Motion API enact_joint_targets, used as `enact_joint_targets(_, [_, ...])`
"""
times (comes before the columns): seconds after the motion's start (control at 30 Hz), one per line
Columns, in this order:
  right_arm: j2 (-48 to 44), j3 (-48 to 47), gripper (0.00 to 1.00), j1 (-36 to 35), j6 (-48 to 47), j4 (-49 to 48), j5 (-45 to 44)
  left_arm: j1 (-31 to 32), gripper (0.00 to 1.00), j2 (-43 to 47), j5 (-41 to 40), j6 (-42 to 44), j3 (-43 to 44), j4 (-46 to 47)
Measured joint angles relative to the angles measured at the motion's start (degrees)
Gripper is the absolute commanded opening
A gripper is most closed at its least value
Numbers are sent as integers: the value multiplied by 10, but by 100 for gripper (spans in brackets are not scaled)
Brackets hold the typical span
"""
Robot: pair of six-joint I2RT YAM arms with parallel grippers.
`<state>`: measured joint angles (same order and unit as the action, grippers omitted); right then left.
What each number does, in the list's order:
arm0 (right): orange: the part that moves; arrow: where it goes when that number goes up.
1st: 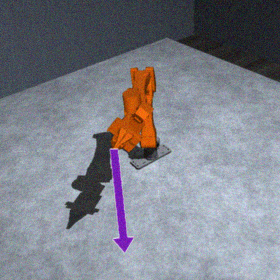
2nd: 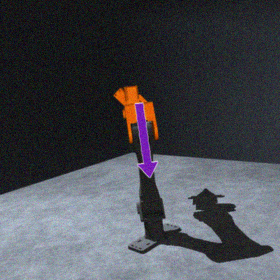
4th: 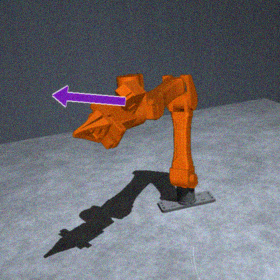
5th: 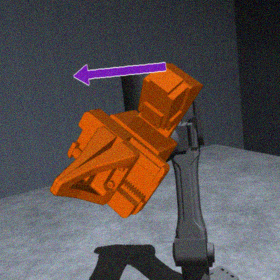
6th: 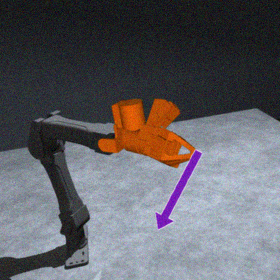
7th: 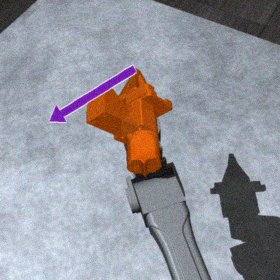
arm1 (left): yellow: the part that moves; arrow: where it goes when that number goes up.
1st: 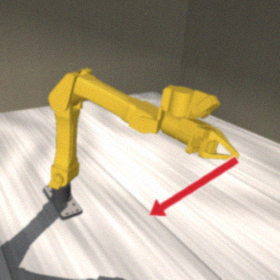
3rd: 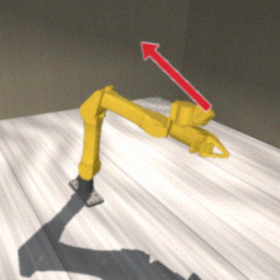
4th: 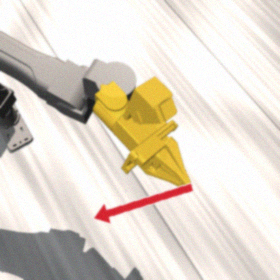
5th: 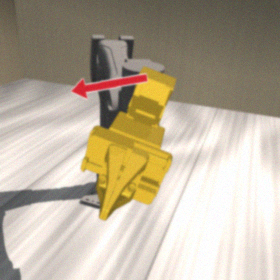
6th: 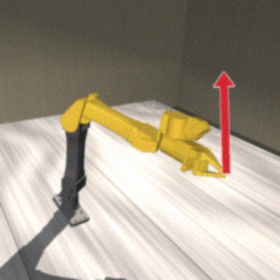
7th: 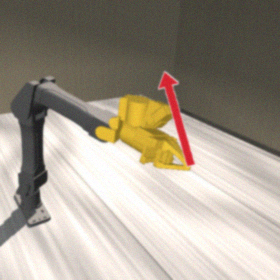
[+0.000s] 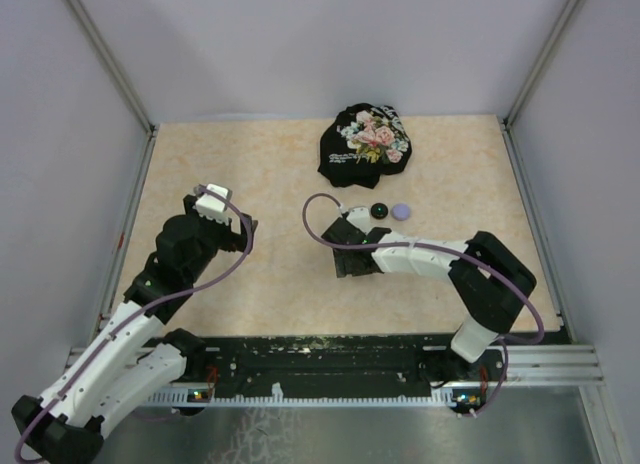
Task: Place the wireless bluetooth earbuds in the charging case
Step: Pick up the charging case at the center of the board.
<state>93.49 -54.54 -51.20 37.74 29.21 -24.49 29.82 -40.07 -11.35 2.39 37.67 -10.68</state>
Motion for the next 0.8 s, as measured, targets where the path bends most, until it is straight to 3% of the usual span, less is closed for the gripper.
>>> enact_joint_targets(0.53, [-47,54,71,69,-5,9,-22,-4,99,-4,5,0,0,0])
enact_joint_targets(0.8, [-66,54,71,26,-4,-30,-5,-7,98,-9,9,0,0,-1])
